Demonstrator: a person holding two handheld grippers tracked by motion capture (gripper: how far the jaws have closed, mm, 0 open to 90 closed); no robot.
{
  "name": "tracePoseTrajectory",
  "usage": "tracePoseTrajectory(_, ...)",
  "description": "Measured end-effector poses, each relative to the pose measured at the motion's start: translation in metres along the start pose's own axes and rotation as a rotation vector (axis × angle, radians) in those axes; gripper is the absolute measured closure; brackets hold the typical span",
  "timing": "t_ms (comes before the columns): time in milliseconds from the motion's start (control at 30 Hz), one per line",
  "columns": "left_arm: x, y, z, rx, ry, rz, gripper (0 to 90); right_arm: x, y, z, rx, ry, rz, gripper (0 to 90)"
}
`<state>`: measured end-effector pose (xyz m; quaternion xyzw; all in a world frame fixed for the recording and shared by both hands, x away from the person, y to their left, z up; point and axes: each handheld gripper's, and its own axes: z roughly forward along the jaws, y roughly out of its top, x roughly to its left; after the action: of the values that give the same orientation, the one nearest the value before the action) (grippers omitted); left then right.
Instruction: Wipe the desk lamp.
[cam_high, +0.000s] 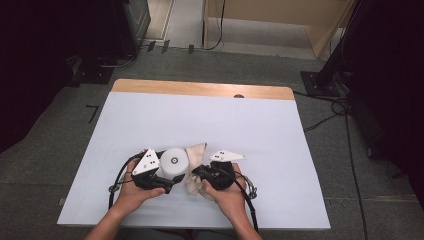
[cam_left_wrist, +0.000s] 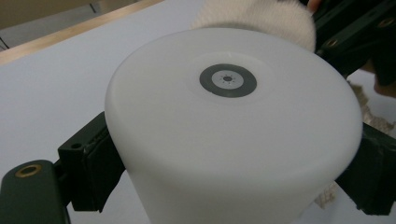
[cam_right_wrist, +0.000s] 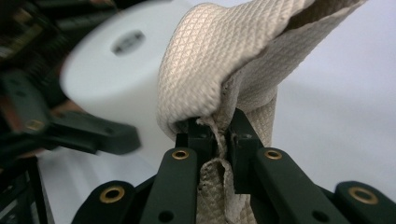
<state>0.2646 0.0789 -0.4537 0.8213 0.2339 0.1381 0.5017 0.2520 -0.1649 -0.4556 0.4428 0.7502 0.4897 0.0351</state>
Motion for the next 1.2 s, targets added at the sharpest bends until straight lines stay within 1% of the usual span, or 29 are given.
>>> tracePoseTrajectory(100, 0.0, 0.0, 0.0, -0.001, -0.001, 0.0, 8.9, -0.006, -0.006, 0.009, 0.041, 0.0, 0.027, 83.2)
tracePoseTrajectory(300, 0.0, 0.0, 0.0, 0.001, 0.001, 0.003, 8.9, -0.014, -0.017, 0.025, 0.125, -0.034, 0.054, 83.0)
tracePoseTrajectory(367, 0.0, 0.0, 0.0, 0.0, 0.001, 0.002, 8.9, -0.015, -0.018, 0.027, 0.13, -0.033, 0.064, 83.0)
tracePoseTrajectory(500, 0.0, 0.0, 0.0, -0.001, 0.0, 0.0, 8.9, -0.014, -0.017, 0.026, 0.122, -0.042, 0.051, 83.1)
tracePoseTrajectory(633, 0.0, 0.0, 0.0, -0.002, 0.0, 0.0, 8.9, -0.013, -0.016, 0.023, 0.104, -0.03, 0.047, 83.1)
tracePoseTrajectory(767, 0.0, 0.0, 0.0, -0.002, -0.001, -0.001, 8.9, -0.011, -0.012, 0.019, 0.085, -0.025, 0.031, 83.1)
tracePoseTrajectory(900, 0.0, 0.0, 0.0, -0.002, 0.001, -0.002, 8.8, -0.009, -0.009, 0.015, 0.073, -0.016, 0.031, 83.0)
tracePoseTrajectory(1067, 0.001, -0.001, 0.0, -0.003, -0.003, -0.014, 8.4, -0.008, -0.005, 0.008, 0.055, -0.002, 0.025, 82.8)
tracePoseTrajectory(1200, 0.001, 0.0, 0.0, 0.008, -0.006, -0.032, 7.9, -0.01, -0.001, 0.001, 0.036, -0.006, 0.027, 82.8)
